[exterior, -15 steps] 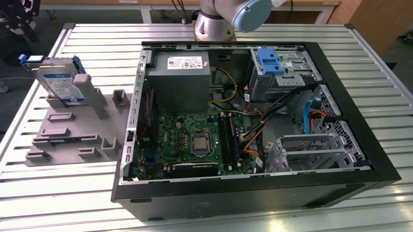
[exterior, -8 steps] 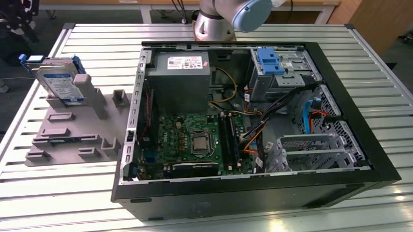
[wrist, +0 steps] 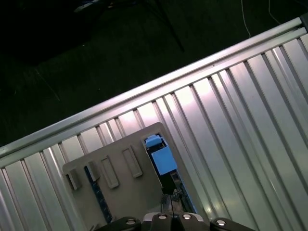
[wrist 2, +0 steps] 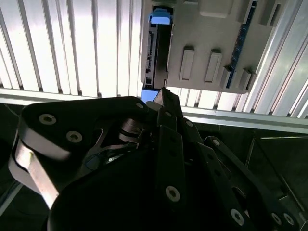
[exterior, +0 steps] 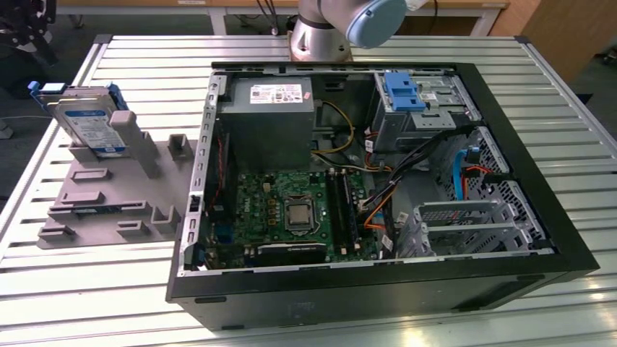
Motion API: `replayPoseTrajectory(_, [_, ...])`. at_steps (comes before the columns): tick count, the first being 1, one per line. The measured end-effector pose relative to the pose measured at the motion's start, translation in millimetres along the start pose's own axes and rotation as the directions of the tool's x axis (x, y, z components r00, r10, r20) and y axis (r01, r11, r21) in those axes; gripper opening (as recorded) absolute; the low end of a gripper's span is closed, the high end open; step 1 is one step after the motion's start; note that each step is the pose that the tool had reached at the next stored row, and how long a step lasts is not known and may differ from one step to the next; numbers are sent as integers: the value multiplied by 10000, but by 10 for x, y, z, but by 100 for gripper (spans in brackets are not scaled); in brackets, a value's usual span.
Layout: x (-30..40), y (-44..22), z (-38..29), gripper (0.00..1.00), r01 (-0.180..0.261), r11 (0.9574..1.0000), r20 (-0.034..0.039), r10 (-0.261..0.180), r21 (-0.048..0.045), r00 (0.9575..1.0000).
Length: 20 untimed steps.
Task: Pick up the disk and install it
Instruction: 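Pick up the disk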
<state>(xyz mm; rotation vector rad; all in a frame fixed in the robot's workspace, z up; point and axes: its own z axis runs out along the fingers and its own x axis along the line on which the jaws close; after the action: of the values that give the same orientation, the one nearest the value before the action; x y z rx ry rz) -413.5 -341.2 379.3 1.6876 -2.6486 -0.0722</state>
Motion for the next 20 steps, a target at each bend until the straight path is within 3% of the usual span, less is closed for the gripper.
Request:
replayPoseTrajectory(6, [0,0,1,11,49,10000,-1,-49,-1,10000])
replayPoseTrajectory(11, [0,0,7,11,913,9958,-34,-913,-23,9958])
replayPoseTrajectory(16, [0,-1,18,11,1813,9834,-67,-1814,-51,9834])
replayPoseTrajectory(20, [0,-1,25,11,2516,9678,-89,-2516,-73,9678])
